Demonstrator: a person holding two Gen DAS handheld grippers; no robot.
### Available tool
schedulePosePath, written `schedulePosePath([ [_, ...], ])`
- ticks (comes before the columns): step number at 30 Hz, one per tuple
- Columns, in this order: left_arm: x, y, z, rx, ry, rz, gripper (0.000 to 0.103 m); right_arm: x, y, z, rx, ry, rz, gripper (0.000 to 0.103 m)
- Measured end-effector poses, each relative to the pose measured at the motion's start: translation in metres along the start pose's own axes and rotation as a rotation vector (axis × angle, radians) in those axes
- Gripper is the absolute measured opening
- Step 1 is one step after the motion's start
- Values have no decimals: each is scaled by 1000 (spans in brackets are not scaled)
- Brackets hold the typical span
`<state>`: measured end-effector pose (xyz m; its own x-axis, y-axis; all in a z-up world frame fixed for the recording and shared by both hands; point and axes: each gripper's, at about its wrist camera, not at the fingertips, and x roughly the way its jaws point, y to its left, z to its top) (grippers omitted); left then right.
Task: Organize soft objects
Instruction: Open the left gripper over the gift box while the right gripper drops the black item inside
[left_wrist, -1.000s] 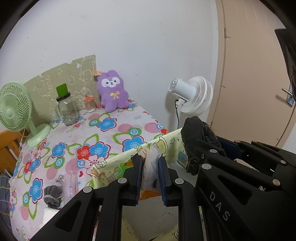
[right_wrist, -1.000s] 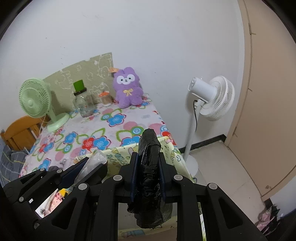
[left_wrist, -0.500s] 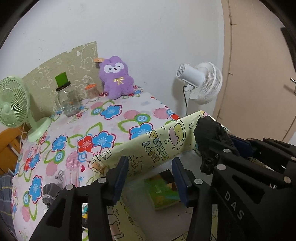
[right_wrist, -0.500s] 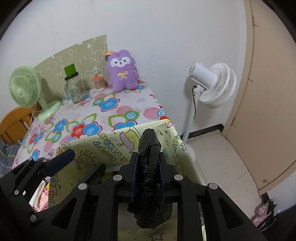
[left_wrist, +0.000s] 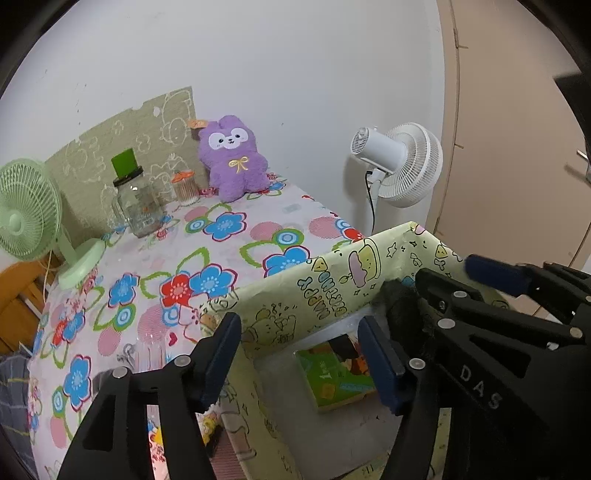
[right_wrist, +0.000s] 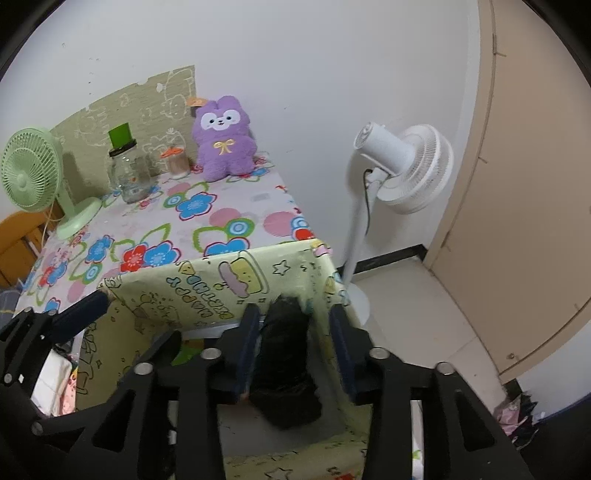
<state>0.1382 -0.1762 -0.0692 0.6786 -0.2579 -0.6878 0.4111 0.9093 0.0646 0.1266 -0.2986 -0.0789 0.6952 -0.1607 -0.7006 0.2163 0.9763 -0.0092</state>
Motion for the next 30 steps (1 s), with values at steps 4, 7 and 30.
schedulePosePath([
  [4, -12, -2, -3, -7, -21, -54, 90, -12, -7, -1, 34, -33, 30, 78],
  [7, -17, -10, -5, 21, -19, -40, 94, -20, -2, -2, 12, -48, 32, 79],
  [30, -78, 6, -26, -68, -91, -38, 102, -87, 32, -23, -22, -177, 70, 98],
])
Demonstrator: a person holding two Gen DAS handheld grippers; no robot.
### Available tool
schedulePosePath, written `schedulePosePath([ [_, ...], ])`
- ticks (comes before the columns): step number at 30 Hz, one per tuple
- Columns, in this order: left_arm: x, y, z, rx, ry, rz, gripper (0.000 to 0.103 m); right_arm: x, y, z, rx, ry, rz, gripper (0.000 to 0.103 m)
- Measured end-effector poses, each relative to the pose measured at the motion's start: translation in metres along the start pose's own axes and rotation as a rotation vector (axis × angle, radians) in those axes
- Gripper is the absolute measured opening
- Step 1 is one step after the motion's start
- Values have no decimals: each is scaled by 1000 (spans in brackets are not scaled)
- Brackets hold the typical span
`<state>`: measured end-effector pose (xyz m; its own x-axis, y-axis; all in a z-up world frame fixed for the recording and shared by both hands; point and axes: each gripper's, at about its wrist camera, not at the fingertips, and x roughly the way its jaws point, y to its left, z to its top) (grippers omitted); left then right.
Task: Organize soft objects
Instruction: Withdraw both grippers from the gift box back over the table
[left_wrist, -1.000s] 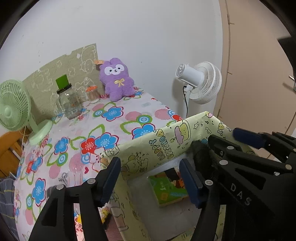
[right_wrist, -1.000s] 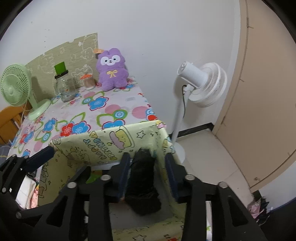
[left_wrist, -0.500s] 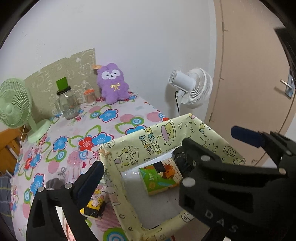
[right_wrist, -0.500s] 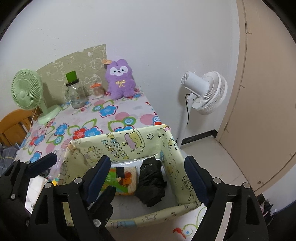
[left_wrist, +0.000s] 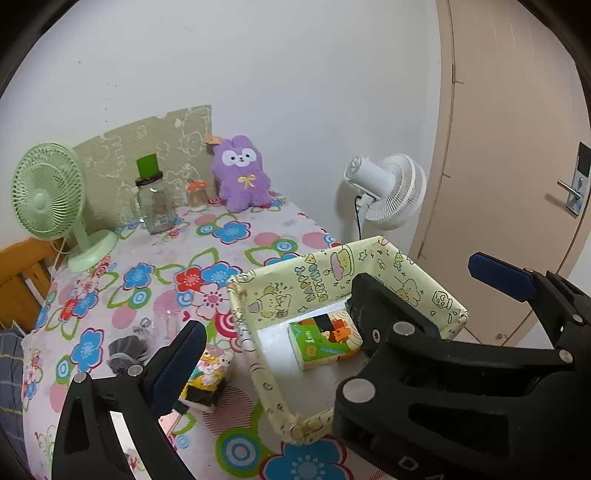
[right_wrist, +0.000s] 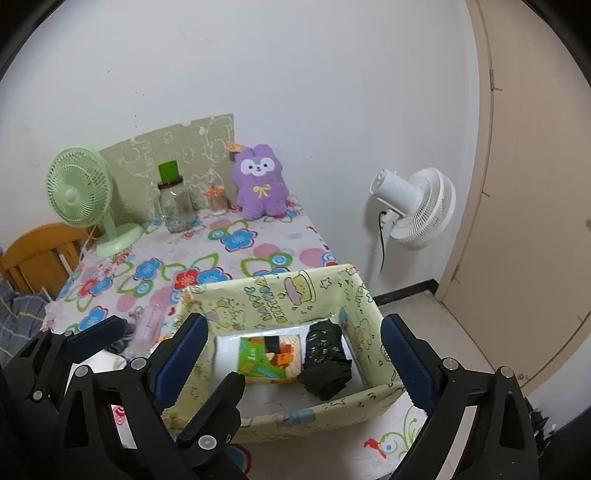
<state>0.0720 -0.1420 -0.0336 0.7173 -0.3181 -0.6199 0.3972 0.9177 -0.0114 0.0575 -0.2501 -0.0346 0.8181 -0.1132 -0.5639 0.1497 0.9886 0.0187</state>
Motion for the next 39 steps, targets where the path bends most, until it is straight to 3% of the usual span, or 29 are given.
schedulePosePath([
  [14, -40, 16, -9, -7, -72, 52, 101, -37, 26, -5, -16, -68, 23, 102],
  [39, -71, 58, -44, -68, -81, 118, 97, -52, 80, -25, -55, -46, 128, 102],
])
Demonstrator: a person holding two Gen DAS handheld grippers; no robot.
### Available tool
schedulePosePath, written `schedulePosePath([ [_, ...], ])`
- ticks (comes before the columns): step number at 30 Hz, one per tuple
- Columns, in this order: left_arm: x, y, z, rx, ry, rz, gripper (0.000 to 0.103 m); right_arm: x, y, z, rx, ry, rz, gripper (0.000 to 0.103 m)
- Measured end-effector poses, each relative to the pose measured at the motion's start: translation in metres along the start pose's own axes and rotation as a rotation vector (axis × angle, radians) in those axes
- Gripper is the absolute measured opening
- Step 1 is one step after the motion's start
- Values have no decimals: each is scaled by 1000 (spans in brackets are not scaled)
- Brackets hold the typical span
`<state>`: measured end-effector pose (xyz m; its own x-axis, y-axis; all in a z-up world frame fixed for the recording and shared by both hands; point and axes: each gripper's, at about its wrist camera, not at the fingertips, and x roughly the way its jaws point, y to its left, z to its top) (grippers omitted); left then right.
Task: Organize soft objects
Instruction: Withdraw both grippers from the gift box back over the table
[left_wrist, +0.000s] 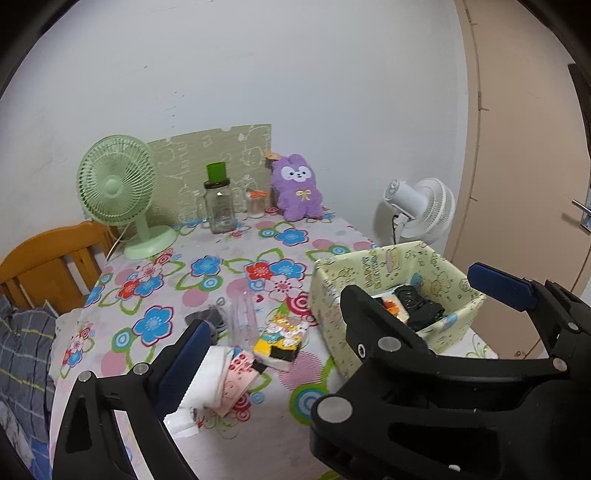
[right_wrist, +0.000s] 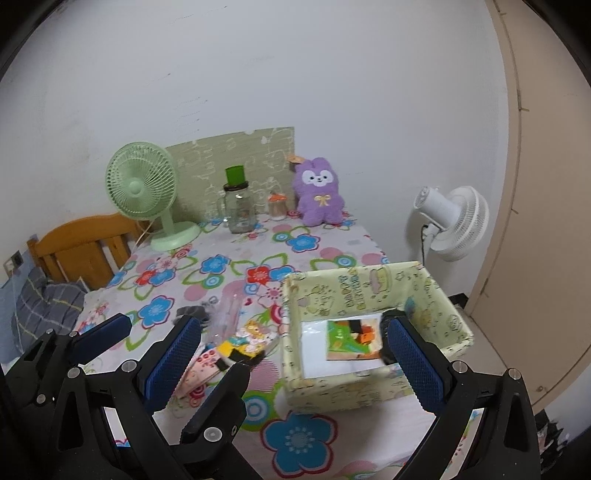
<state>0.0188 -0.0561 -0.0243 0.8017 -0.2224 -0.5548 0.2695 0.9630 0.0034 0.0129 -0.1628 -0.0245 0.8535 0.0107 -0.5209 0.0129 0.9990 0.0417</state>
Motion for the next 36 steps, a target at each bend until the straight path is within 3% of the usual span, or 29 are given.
schedulePosePath([
  [19, 15, 52, -38, -82, 72, 76, 94, 33, 50, -29, -45, 62, 59, 100],
  [31, 33, 82, -52, -139, 127, 101, 94, 57, 77, -36, -82, 69, 39, 100],
  [36, 45, 95, -56, -159, 158, 123, 94, 67, 86, -37, -98, 81, 27, 94],
])
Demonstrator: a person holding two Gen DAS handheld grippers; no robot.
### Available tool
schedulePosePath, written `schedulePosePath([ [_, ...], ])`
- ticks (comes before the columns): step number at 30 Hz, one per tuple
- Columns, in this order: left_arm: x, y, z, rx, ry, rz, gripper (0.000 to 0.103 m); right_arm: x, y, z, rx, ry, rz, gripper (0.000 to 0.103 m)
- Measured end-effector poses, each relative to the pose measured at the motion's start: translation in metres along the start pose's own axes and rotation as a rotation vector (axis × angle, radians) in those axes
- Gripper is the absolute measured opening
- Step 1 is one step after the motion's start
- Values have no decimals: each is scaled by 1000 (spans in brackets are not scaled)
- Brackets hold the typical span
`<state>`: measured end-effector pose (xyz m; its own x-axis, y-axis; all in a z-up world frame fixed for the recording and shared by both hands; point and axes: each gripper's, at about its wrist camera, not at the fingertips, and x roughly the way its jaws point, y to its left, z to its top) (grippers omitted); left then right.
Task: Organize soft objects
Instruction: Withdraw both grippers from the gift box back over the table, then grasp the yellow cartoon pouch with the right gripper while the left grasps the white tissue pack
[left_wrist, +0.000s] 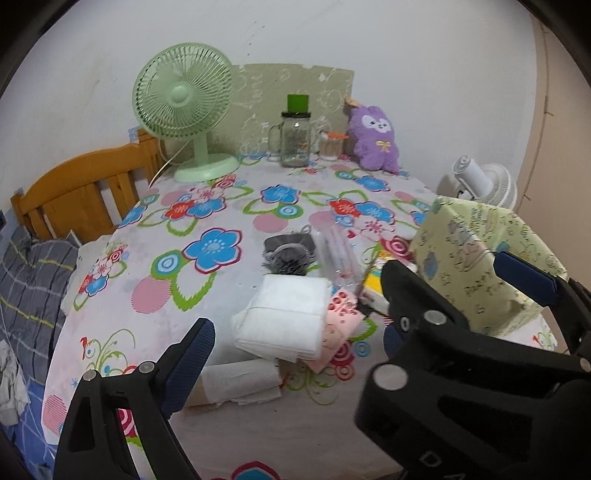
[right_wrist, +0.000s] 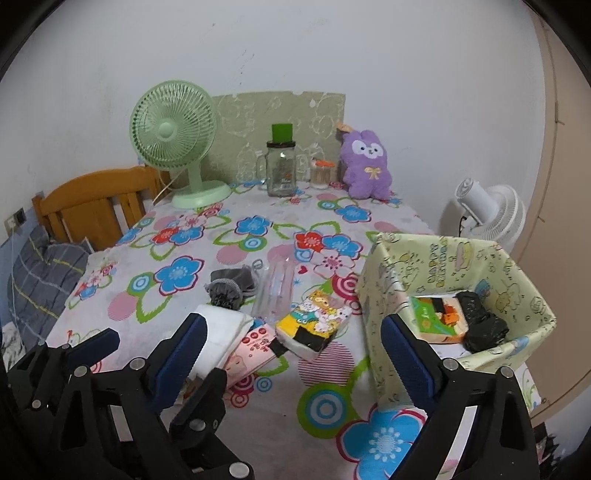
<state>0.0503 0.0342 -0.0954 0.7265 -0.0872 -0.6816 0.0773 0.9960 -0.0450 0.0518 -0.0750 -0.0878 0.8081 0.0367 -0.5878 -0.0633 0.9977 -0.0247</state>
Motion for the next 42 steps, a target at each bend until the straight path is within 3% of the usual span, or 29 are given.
schedulePosePath([
  [9, 24, 8, 0, 4, 40, 23, 94, 29, 5, -4, 17, 73, 21, 82],
  [31, 80, 16, 2, -14, 144, 13, 88, 84, 1, -12, 92, 160, -47, 82],
  [40, 83, 14, 1, 4, 135, 26, 87, 95, -3, -18, 154, 175, -68, 81],
  [42, 83, 13, 1, 12, 131, 25, 85, 98, -5, -20, 173, 181, -70, 76],
])
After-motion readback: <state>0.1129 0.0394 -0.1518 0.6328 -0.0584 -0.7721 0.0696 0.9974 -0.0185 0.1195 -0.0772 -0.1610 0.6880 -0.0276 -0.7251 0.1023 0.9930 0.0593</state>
